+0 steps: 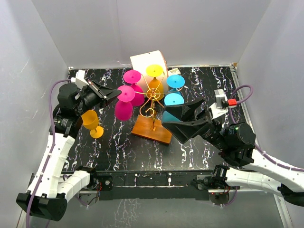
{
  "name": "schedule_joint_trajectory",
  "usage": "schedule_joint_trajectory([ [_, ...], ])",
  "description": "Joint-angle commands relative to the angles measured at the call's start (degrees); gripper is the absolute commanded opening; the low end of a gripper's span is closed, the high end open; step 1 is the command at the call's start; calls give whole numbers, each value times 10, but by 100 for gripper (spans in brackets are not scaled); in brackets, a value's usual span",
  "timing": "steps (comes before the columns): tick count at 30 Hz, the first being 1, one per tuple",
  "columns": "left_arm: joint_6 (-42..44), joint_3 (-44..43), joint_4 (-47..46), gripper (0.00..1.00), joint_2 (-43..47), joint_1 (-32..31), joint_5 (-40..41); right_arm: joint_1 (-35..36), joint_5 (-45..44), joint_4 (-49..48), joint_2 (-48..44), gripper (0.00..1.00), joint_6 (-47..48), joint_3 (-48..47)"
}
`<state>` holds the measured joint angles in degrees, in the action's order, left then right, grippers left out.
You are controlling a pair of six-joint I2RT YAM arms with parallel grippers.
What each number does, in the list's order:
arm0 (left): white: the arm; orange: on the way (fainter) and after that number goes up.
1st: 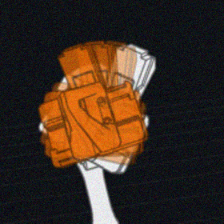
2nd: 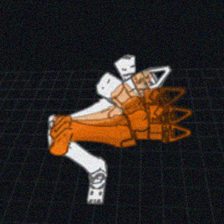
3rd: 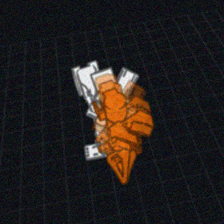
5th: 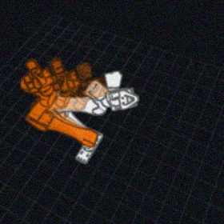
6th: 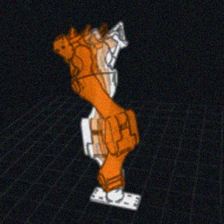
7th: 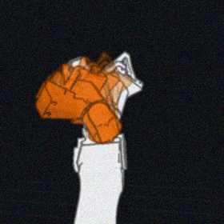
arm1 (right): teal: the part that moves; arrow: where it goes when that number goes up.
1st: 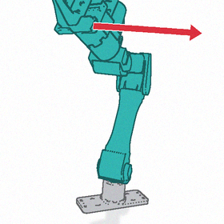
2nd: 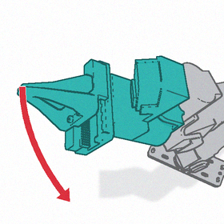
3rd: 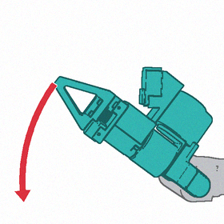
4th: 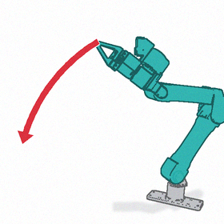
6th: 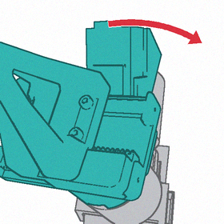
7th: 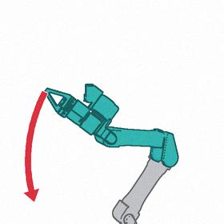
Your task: Place the wine glass upside down on the wine glass rack
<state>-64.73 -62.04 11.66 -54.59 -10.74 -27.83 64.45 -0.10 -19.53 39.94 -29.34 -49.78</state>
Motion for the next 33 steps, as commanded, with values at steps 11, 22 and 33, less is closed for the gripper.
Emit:
schedule_joint_trajectory([
  [11,-3,-12,10,0,26,0,-54,2,-6,-25,11,81,-8,0],
  [22,-18,2,-6,0,31,0,-86,2,-2,-36,25,81,-13,2],
  [33,-31,12,-30,0,7,-13,-77,2,-3,-40,26,81,-16,5],
])
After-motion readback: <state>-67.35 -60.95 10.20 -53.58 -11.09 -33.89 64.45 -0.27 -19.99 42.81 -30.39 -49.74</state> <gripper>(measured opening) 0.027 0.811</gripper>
